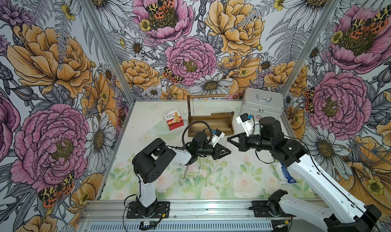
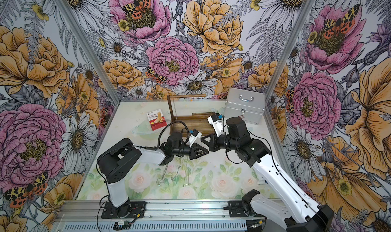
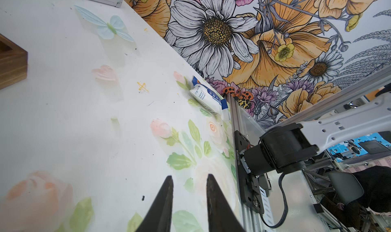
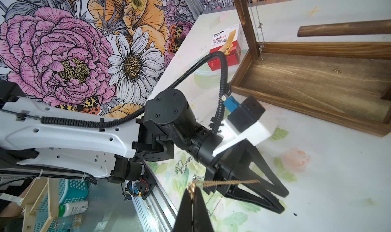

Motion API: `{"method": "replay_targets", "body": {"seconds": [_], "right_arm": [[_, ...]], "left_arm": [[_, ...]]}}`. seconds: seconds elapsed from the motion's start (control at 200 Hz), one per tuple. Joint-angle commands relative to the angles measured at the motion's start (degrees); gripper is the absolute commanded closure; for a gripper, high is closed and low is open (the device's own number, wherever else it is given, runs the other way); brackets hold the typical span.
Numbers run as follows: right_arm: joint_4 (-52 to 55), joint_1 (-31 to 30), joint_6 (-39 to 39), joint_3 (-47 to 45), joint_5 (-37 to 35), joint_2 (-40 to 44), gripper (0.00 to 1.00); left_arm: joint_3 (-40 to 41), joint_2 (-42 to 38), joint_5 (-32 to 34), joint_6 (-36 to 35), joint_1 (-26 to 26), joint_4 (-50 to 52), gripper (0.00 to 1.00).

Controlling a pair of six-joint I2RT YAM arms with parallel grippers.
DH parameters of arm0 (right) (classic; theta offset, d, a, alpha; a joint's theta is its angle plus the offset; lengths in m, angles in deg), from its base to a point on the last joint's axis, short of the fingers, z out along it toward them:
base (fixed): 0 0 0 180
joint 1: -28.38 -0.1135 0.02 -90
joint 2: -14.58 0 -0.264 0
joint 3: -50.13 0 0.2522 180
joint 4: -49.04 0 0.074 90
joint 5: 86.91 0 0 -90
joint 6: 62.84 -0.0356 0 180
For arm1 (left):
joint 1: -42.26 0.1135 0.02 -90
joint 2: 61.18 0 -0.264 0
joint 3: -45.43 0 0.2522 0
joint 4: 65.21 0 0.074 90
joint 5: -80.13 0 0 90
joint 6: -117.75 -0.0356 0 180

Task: Take the necklace off the jewelry display stand
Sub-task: Place the necklace at the center of the board.

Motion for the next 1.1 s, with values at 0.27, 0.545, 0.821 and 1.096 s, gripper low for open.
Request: {"method": "replay_targets", "body": {"seconds": [0.27,0.545,0.821,1.096], "right_arm": [[0.8,-0.2,1.6,2.1,-1.0,0.6,1.00],[1.4,-0.2,1.9,1.6,-1.8,0.8,1.00],[1.8,-0.2,1.3,-0.8,-2.7,2.2,1.00],[1.9,-0.2,0.4,-3.9,-2.8,3.1,1.00]], "left_arm": [[-0.4,0.1,-0.8,0.6,-0.6,-1.0,0.96],[2.2,-2.4,0.4,1.1,-1.0,-1.0,1.00],[8.3,-8.6,3.7,3.8,-3.4,-0.8,1.00],[13.1,-13.2,10.7,7.2,-9.0,3.6,1.00]]}}
